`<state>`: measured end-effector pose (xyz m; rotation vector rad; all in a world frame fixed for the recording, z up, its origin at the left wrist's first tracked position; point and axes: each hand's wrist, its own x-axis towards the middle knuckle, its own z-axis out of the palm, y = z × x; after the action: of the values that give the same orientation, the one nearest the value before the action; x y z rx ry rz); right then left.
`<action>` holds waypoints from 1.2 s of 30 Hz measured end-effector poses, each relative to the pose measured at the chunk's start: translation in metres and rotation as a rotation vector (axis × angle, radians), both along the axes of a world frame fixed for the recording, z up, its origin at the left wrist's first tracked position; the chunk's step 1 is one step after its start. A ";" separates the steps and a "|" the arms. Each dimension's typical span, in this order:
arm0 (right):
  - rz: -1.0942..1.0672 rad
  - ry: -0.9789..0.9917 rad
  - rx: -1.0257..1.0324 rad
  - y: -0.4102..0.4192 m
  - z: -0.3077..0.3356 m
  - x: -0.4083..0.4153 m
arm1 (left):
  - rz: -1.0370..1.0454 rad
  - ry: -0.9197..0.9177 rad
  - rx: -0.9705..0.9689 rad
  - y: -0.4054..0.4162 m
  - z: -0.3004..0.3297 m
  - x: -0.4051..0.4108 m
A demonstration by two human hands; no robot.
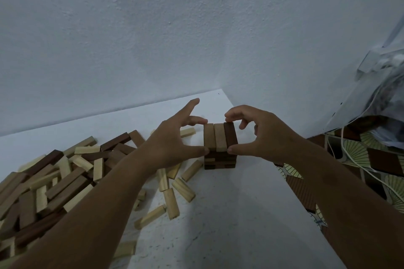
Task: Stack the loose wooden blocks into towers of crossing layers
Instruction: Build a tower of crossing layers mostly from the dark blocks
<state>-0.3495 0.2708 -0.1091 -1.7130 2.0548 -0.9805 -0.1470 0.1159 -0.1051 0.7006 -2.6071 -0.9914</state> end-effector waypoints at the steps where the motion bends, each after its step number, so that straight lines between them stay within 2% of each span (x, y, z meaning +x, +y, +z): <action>1: -0.002 0.003 -0.001 0.000 -0.001 0.000 | -0.001 0.000 -0.001 0.000 0.000 0.000; 25: -0.005 0.034 -0.004 0.000 0.005 0.003 | -0.007 0.011 0.008 0.003 0.006 0.006; 28: -0.027 0.061 -0.041 0.001 0.011 0.011 | 0.055 0.084 -0.005 0.006 0.016 0.022; 33: 0.020 0.127 -0.325 -0.011 0.020 0.063 | 0.245 0.278 -0.024 0.020 0.030 0.074; 36: 0.062 0.166 -0.322 -0.026 0.024 0.104 | 0.344 0.305 0.007 0.022 0.035 0.112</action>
<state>-0.2454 0.2450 -0.0849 -2.0683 2.0125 -1.2428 -0.0346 0.1381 -0.0703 0.8853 -2.1328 -0.9182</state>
